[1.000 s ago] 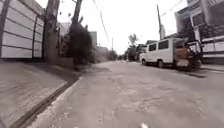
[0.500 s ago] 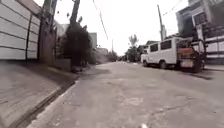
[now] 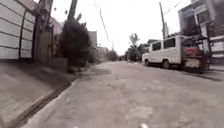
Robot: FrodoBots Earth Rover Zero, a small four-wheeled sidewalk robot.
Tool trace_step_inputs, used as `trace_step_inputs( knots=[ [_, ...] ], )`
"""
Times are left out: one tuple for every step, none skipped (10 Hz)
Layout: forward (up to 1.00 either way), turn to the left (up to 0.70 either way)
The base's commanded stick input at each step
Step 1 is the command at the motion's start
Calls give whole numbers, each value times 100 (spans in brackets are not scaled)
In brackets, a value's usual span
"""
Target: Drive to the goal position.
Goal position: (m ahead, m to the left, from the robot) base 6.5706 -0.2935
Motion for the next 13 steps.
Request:
trace_step_inputs(
  knots=[
    [70,30],
    [70,20],
    [70,0],
    [70,0],
    [70,0],
    [70,0],
    [70,0],
    [70,0],
    [70,0],
    [70,0],
    [70,0],
    [70,0],
    [70,0]
  ],
)
